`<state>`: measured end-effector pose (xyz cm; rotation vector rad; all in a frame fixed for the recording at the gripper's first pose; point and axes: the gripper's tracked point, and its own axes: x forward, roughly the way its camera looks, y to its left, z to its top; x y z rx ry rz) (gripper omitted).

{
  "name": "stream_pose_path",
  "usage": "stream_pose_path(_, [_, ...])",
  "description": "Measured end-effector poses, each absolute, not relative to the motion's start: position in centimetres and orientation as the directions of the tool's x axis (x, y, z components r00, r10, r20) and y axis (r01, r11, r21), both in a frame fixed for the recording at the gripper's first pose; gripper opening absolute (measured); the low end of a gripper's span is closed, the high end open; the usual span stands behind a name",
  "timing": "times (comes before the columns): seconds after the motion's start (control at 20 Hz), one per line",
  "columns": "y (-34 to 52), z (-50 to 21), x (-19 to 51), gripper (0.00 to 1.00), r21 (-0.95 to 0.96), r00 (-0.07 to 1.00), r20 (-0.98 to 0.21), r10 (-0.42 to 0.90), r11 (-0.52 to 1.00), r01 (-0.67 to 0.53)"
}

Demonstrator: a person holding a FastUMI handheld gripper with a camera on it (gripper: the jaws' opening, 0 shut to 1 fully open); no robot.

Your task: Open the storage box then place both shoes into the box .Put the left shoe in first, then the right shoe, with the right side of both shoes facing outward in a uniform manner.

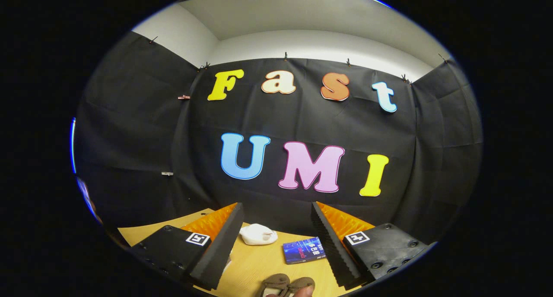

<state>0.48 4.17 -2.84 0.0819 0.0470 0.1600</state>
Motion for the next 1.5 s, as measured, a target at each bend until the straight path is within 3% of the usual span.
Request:
stream_pose_path(0.3, [9.3, -7.6, 1.2, 0.98, 0.234, 0.924, -0.153, 0.350, 0.921, -0.310])
stream_pose_path(0.7, [16.4, -20.2, 1.7, 0.98, 0.482, 0.747, -0.334, 0.575, 0.785, -0.388])
stream_pose_path(0.9, [19.2, -27.2, 1.4, 0.98, 0.680, 0.622, -0.418, 0.662, 0.682, -0.270])
stream_pose_path(1.1, [21.5, -31.3, 1.7, 0.97, 0.855, 0.502, -0.433, 0.749, 0.518, -0.035])
stream_pose_path(1.5, [25.4, -33.7, 1.2, 0.97, 0.954, 0.377, -0.294, 0.878, 0.246, 0.171])
